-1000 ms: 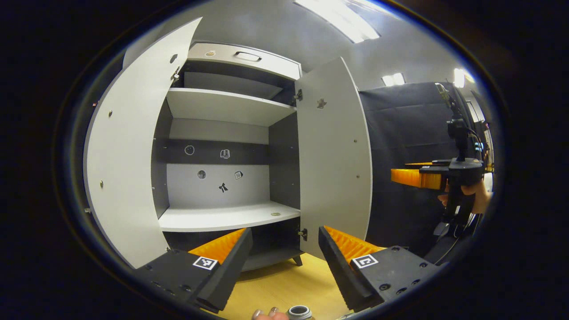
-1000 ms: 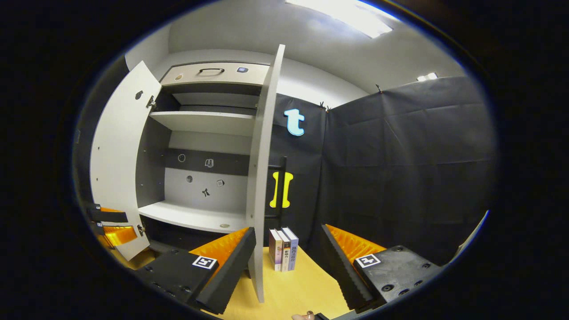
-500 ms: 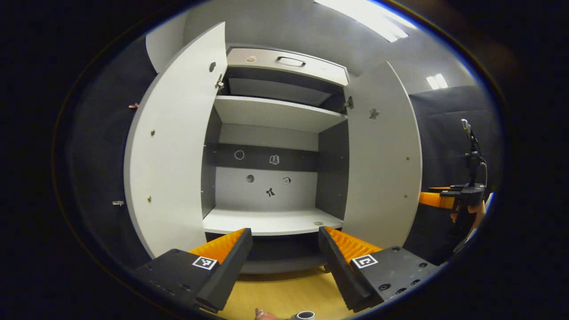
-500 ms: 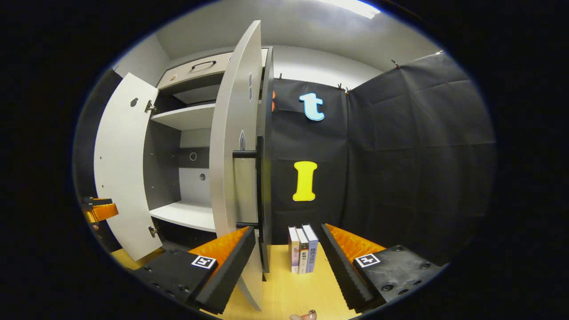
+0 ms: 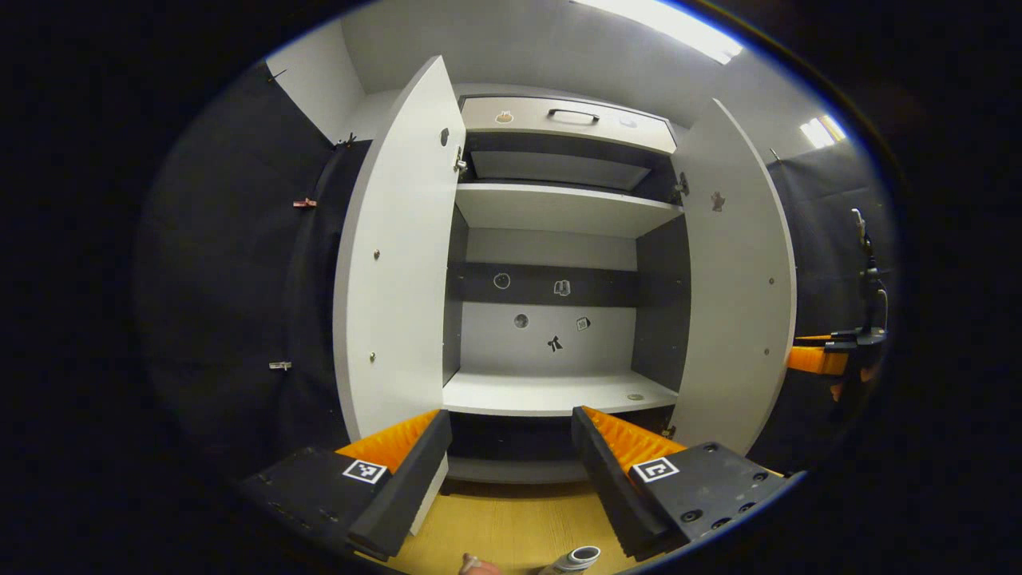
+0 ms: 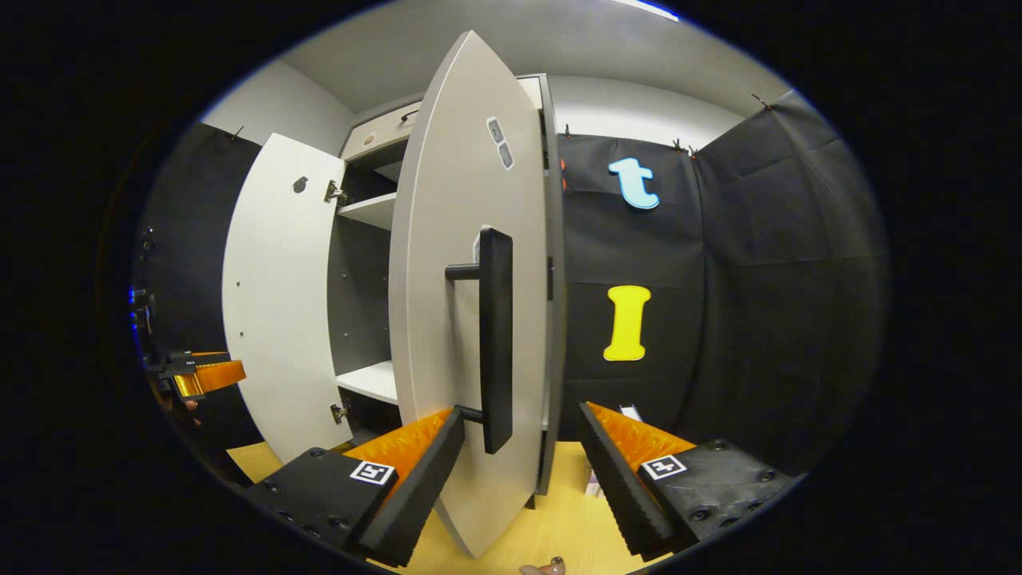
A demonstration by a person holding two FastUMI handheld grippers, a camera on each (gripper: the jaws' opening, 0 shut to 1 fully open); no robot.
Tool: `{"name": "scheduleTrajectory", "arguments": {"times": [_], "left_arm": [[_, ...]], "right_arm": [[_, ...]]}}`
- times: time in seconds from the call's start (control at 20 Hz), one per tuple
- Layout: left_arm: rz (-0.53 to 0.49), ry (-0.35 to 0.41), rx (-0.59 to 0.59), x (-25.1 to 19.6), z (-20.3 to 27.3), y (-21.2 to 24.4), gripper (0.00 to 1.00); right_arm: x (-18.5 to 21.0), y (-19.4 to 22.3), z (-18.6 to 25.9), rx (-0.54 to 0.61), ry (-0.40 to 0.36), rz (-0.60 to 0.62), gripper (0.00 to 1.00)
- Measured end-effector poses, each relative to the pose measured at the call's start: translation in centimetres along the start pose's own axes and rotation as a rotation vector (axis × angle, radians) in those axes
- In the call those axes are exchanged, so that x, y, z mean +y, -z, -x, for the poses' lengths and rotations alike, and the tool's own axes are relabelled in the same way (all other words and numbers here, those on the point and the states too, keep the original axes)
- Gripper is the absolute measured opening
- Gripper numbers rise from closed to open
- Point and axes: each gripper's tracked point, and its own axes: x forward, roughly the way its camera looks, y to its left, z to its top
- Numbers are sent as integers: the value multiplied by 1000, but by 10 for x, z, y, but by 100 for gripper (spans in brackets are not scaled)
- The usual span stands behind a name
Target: Grasp the bottle in the cabinet with the left hand and place it on the coaster, then close the right door with the right hand and the left door with the left hand.
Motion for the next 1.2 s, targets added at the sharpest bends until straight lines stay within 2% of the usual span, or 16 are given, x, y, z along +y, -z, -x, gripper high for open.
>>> {"name": "scheduleTrajectory", "arguments": {"times": [0.2, 0.35, 0.45, 0.7, 0.9, 1.05, 1.2], "left_arm": [[-59, -7, -14, 20, 5, -9, 95], [-57, -7, -9, 43, 9, -9, 96], [-60, -34, -2, 67, 12, -9, 96], [-59, -115, 4, 135, 26, -9, 96], [-52, -169, -4, 186, 31, -15, 96], [-58, -160, -13, 209, 15, -18, 96], [-66, -108, -25, 209, -9, -25, 95]], "right_arm": [[41, 3, -25, -1, -35, 5, 95], [72, 9, -53, 2, -46, -12, 95], [93, 15, -75, 10, -47, -8, 95], [115, 19, -121, -10, 45, 20, 94], [122, 22, -143, -17, 121, -8, 94], [123, 21, -161, -23, 183, 19, 94], [122, 20, -171, -39, 229, 60, 94]]}}
